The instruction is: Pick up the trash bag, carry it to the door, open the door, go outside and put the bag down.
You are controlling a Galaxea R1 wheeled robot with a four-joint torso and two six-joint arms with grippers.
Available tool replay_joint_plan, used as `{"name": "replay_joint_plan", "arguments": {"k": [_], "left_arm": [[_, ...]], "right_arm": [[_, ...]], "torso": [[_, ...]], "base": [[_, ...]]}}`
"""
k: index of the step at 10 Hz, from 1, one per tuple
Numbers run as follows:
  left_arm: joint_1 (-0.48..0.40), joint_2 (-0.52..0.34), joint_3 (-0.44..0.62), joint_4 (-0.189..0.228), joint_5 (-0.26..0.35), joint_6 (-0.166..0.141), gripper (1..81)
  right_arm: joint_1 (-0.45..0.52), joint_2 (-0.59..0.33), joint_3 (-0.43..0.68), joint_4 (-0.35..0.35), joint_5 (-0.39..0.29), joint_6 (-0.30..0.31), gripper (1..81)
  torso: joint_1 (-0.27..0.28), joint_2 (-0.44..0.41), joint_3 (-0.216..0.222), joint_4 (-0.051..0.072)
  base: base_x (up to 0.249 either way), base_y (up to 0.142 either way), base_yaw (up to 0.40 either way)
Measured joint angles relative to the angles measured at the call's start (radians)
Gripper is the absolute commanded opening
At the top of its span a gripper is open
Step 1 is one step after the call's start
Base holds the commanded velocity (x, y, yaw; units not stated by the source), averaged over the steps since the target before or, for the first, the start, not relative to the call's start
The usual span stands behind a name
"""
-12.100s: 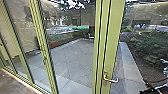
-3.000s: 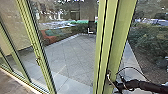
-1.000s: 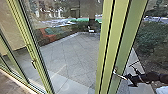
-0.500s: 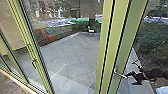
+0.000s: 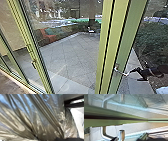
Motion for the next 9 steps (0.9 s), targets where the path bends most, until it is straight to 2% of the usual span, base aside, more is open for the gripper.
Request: {"name": "replay_joint_plan", "arguments": {"k": [2,3,5,7,9], "left_arm": [[-0.001,0.0,0.0,0.0,0.001,0.0,1.0],[0.002,0.0,0.0,0.0,0.002,0.0,1.0],[0.003,0.0,0.0,0.0,0.003,0.0,1.0],[0.003,0.0,0.0,0.0,0.003,0.0,1.0],[0.003,0.0,0.0,0.0,0.003,0.0,1.0]], "right_arm": [[0.016,-0.024,-0.014,-0.023,0.008,-0.023,81.1],[0.024,-0.04,-0.018,-0.026,0.0,-0.033,81.1],[0.03,-0.037,-0.028,-0.048,-0.045,-0.096,81.1],[0.049,-0.032,-0.028,-0.118,-0.148,-0.154,81.1],[0.067,-0.029,-0.028,-0.184,-0.266,-0.248,81.1]], "torso": [[0.0,0.0,0.038,0.0],[-0.001,0.0,0.045,0.0],[-0.001,0.0,0.047,0.0],[-0.001,0.0,0.047,0.0],[-0.001,0.0,0.047,-0.002]], "base": [[0.0,0.0,0.0],[0.0,0.0,0.0],[0.0,0.0,0.0],[0.0,0.0,0.0],[0.0,0.0,0.0]]}}
